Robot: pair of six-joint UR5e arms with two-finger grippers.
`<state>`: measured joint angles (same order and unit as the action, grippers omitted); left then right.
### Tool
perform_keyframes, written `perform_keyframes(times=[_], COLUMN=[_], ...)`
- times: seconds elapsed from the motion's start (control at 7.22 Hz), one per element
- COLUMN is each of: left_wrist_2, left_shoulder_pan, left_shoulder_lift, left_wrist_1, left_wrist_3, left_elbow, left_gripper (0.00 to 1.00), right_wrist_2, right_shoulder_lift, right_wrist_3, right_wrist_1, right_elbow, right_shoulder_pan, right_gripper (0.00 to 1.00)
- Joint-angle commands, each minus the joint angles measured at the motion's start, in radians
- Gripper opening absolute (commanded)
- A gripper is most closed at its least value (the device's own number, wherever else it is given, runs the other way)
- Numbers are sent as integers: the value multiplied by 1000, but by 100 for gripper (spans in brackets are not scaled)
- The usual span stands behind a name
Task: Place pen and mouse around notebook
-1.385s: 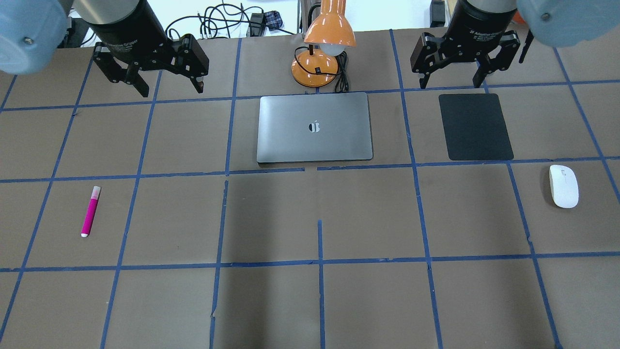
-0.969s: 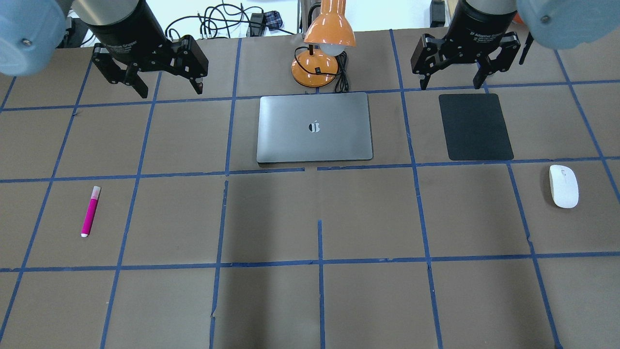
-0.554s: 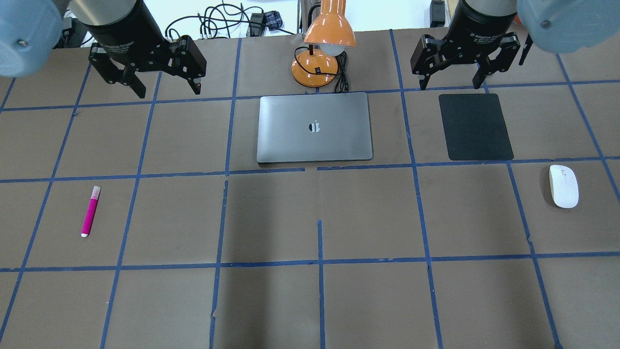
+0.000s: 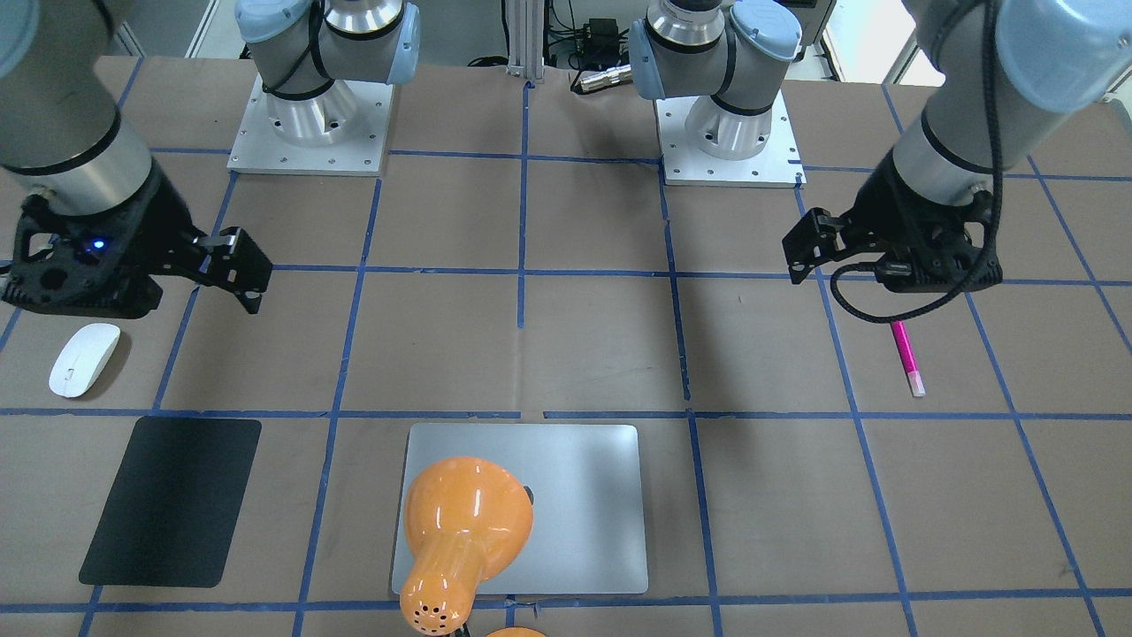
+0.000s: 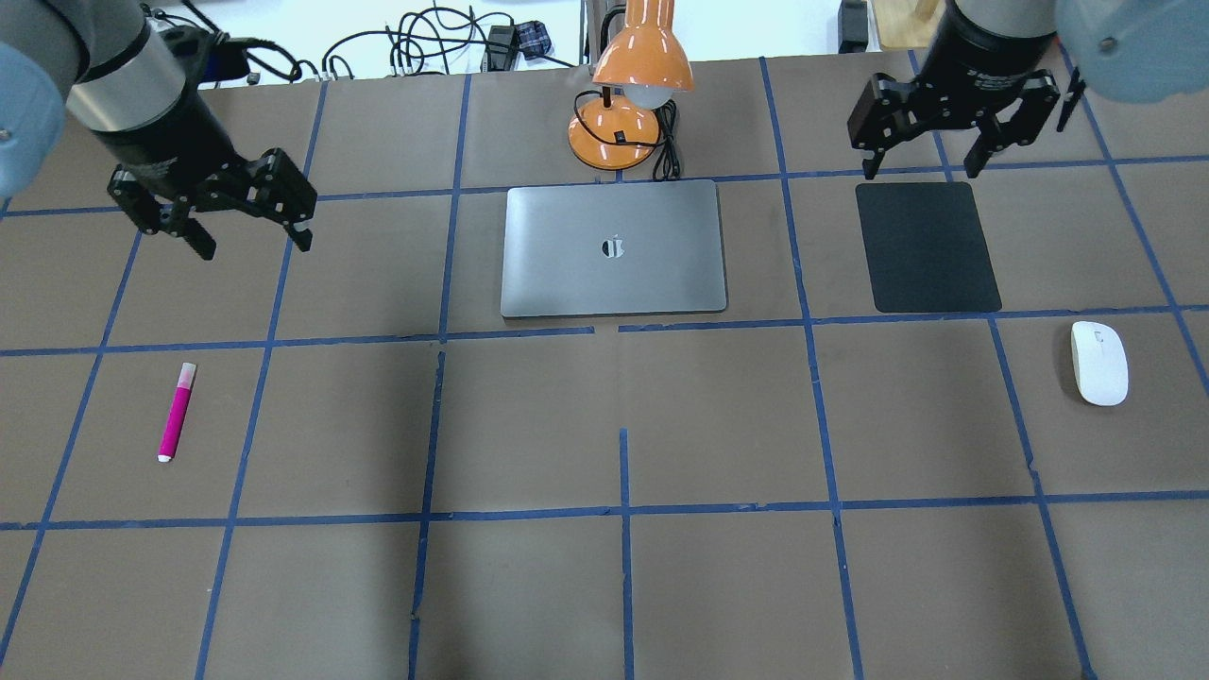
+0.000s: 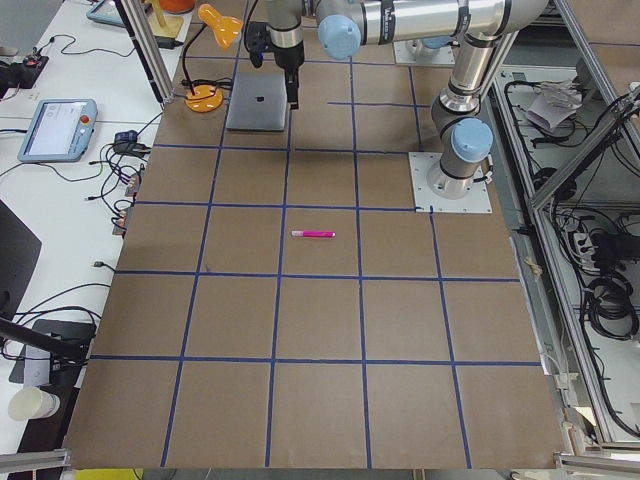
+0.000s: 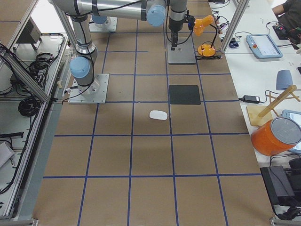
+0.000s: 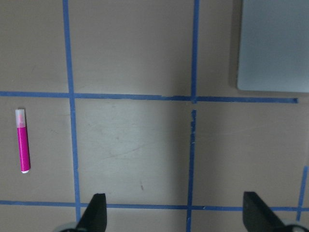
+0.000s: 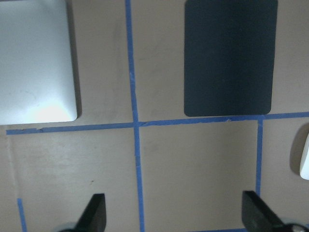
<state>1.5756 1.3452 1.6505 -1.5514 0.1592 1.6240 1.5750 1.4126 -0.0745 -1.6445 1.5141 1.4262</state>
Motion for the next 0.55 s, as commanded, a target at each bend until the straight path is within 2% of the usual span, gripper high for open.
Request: perform_keyframes(times=[0.0,0.14,0.28,0.42], left_wrist_2=[1,3,3,1], left_shoulder_pan=[-180,-240,-306,-375], left_shoulder_lift=[37,61,105,164], left_wrist_1=[249,487,715,863], left_wrist_3=[183,310,424,522], left_elbow=[202,347,463,512], left_gripper=[100,100,100,100], right_wrist_2=[64,77,73,74], right_shoulder_lift=[-62,-70,-72,-90], right_wrist_3=[-206,-303,-342,-384], right_wrist_1=[-190,-327,-412,-539], right_elbow=[162,266,364,458], right_shoulder_pan=[-221,-274,-353,-415], right_gripper=[100,100,100,100])
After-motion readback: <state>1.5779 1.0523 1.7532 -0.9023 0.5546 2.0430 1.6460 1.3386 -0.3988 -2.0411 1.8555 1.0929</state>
